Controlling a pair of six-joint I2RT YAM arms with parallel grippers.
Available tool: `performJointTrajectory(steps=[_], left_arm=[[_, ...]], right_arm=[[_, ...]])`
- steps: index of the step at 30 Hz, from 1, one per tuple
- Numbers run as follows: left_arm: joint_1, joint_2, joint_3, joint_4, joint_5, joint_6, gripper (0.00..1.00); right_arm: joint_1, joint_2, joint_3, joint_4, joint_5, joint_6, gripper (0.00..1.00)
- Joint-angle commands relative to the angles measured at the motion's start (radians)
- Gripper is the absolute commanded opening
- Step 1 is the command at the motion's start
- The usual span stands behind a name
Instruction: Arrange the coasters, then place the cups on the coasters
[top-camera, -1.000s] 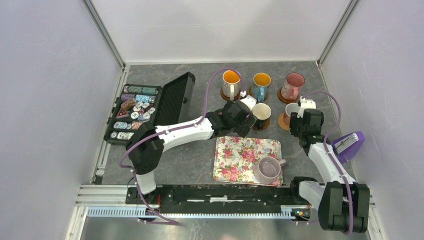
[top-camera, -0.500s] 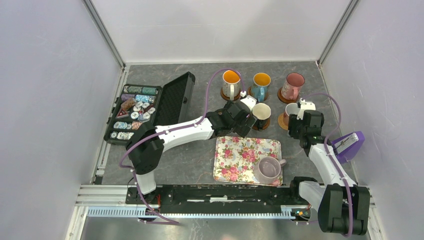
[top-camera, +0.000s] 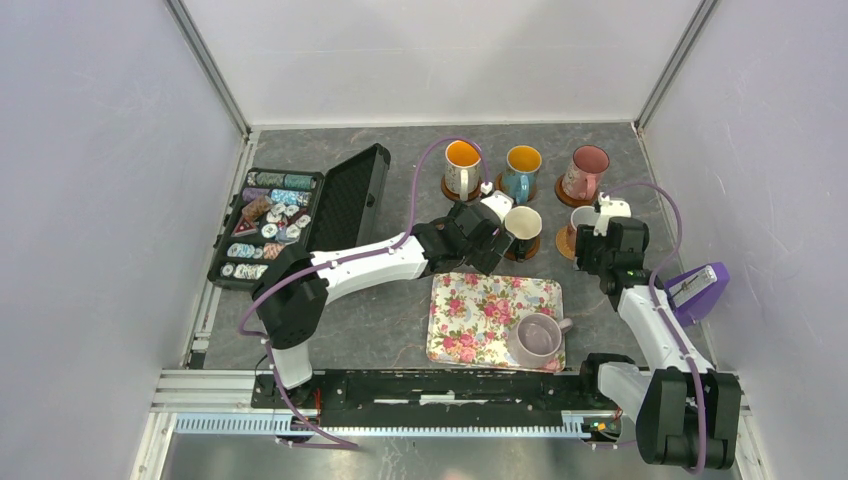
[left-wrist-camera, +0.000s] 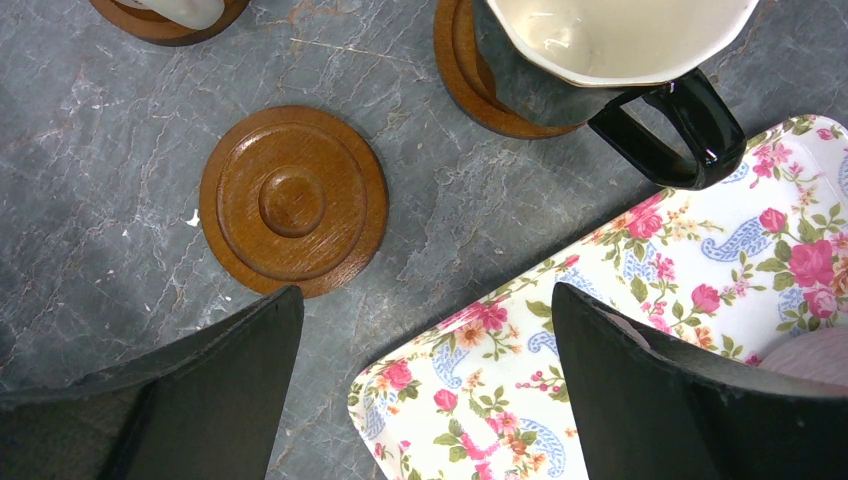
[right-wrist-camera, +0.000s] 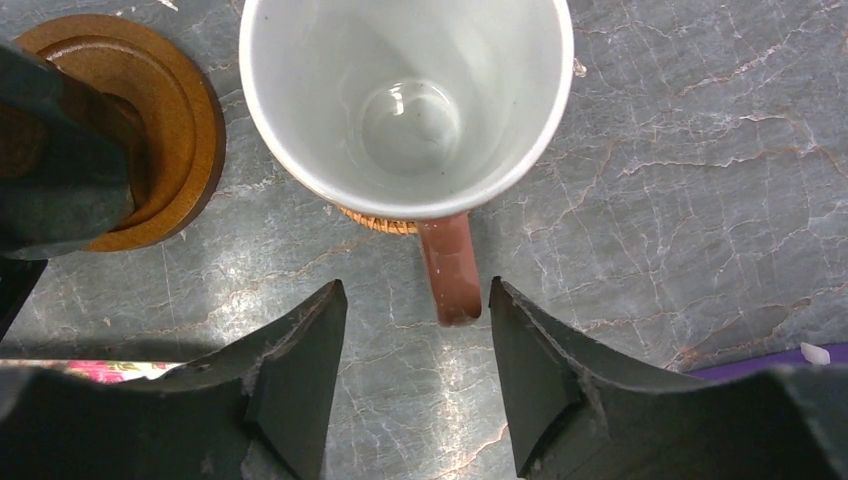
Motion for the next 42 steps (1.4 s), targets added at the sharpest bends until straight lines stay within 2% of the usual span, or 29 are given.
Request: performJointTrajectory(steps=[1,6,11,13,16,19,23,25,30,34,38,42], left_arm=[[0.007,-0.028,0.013,0.034,-0.004,0.003,1.0],[0.008,-0.027,0.013,0.034,-0.003,0.003,1.0],[0.009,-0.025,0.015,0.034,0.002,0.006,1.0],[0.009,-0.027,0.016,0.033,0.004,0.009,1.0],[0.011,-0.035,0.014,0.03,0.01,0.018,1.0],[0.014,-0.058,0.002,0.032,0.041,0.044,1.0],[0.014,-0.103,-0.029,0.04,0.091,0.101,1.0],[0.016,-0.123,-0.044,0.042,0.108,0.117,1.0],[0.022,-0.153,-0.047,0.007,0.149,0.139,1.0],[0.037,-0.177,-0.048,-0.013,0.245,0.15,1.0],[0.061,-0.193,-0.046,-0.025,0.303,0.135,1.0],[0.076,-0.207,-0.042,-0.044,0.317,0.138,1.0]], right_arm=[[0.002,0.014,0.037,0.038,-0.023,-0.019,0.6],[0.003,0.003,0.032,0.034,-0.059,-0.013,0.52],[0.003,-0.005,0.035,0.015,-0.077,-0.017,0.56],[0.003,-0.011,0.046,-0.004,-0.083,-0.025,0.63],[0.003,-0.024,0.078,-0.068,-0.088,-0.098,0.79],[0.003,-0.047,0.109,-0.145,-0.111,-0.202,0.89],[0.003,-0.105,0.14,-0.213,-0.176,-0.339,0.98],[0.002,-0.149,0.138,-0.231,-0.239,-0.413,0.98],[0.003,-0.239,0.168,-0.308,-0.429,-0.667,0.98],[0.003,-0.243,0.212,-0.484,-0.62,-1.004,0.93],[0.003,-0.18,0.252,-0.702,-0.719,-1.338,0.83],[0.003,-0.034,0.344,-0.96,-0.748,-1.624,0.74]])
